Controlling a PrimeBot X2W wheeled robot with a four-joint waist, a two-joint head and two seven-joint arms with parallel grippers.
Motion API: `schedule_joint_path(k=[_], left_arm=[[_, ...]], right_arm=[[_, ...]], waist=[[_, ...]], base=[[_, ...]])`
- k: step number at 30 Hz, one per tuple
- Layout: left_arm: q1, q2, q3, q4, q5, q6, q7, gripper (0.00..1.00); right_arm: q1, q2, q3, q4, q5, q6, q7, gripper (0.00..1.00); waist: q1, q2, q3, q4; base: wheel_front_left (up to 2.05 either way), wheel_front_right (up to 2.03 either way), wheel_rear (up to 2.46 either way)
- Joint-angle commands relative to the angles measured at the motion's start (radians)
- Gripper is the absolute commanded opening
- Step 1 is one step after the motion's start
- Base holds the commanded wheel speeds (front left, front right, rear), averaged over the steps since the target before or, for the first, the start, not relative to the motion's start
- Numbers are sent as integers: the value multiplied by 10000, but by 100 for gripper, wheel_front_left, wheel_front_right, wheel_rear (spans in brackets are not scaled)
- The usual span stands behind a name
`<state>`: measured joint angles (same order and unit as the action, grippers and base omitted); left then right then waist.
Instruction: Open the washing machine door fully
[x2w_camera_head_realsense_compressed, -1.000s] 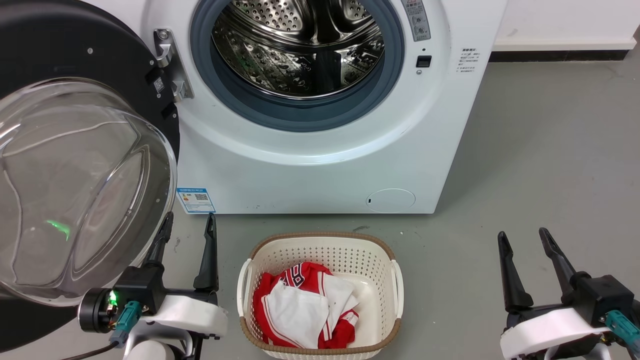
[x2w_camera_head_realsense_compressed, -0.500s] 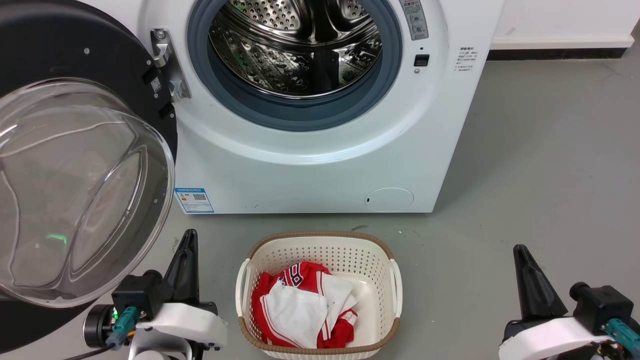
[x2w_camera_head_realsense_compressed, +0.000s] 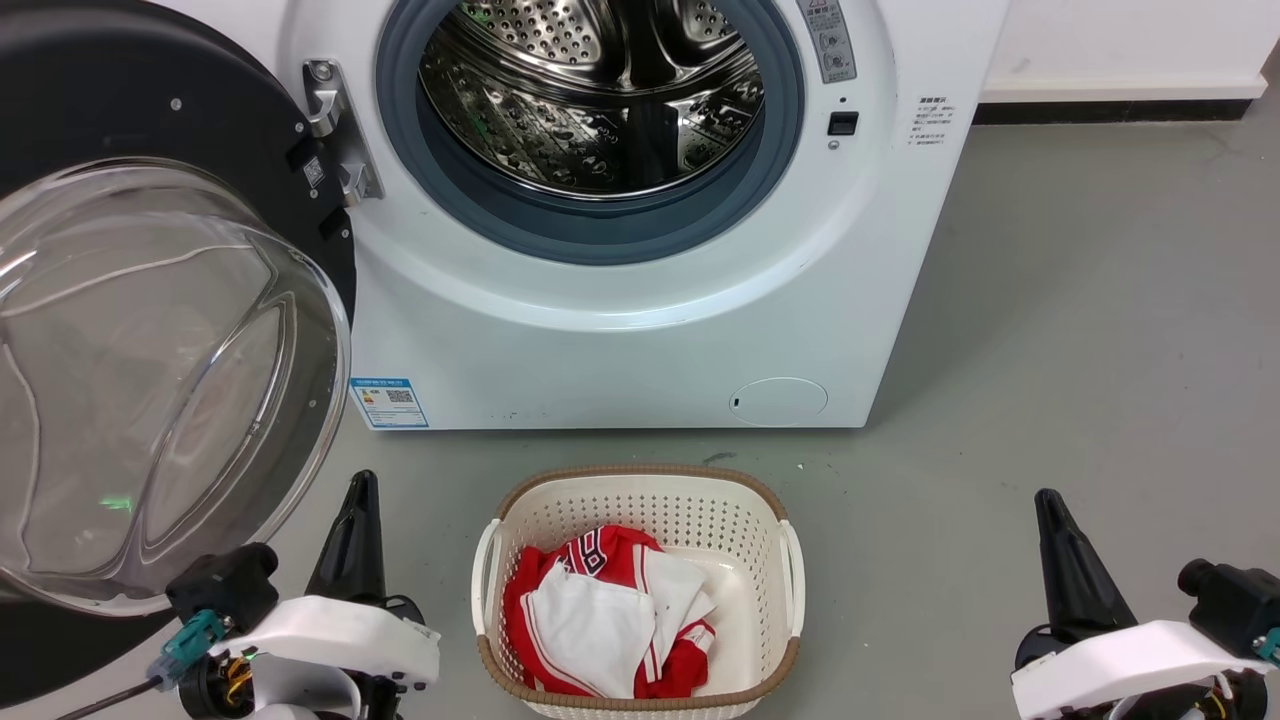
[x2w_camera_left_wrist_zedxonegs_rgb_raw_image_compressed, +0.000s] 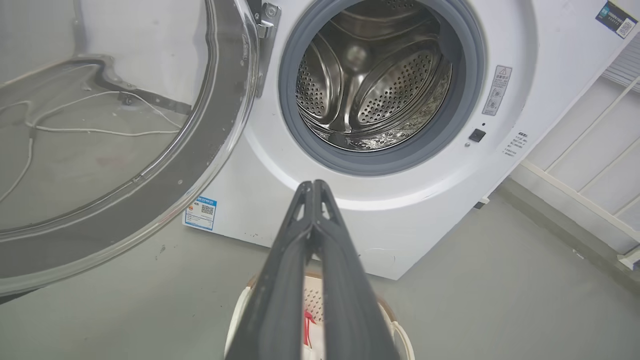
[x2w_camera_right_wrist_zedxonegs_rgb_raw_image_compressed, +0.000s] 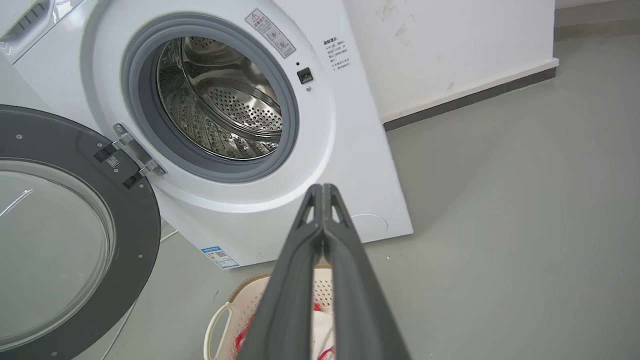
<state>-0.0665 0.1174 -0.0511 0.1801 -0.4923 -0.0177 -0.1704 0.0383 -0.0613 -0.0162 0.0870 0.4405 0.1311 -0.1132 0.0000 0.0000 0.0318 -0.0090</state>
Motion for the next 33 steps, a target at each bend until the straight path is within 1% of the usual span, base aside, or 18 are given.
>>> schedule_joint_path(k=[1, 21, 22, 23, 24, 33], left_arm=[[-245, 15, 108, -117, -355, -63, 64, 0], [-325, -172, 528, 80, -3332, -364, 819, 0], [-335, -196, 584, 108, -3726, -399, 921, 0], [-335, -196, 584, 108, -3726, -399, 921, 0], [-344, -211, 622, 126, -3978, -428, 991, 0], [-349, -279, 789, 206, -5069, -540, 1273, 0]], right_arm=[[-314, -91, 2, -84, 413, -1, 51, 0], [-641, -188, -73, 354, 3681, -2, 503, 0], [-696, -195, -90, 414, 4103, -2, 568, 0], [-696, -195, -90, 414, 4103, -2, 568, 0], [-727, -199, -101, 451, 4383, -2, 608, 0], [-835, -214, -157, 611, 5563, -2, 798, 0]], waist=[[0, 0, -3, 1], [0, 0, -56, 18], [0, 0, -65, 21], [0, 0, -65, 21], [0, 0, -70, 22], [0, 0, -94, 30]], base=[[0, 0, 0], [0, 0, 0], [0, 0, 0], [0, 0, 0], [0, 0, 0], [0, 0, 0]])
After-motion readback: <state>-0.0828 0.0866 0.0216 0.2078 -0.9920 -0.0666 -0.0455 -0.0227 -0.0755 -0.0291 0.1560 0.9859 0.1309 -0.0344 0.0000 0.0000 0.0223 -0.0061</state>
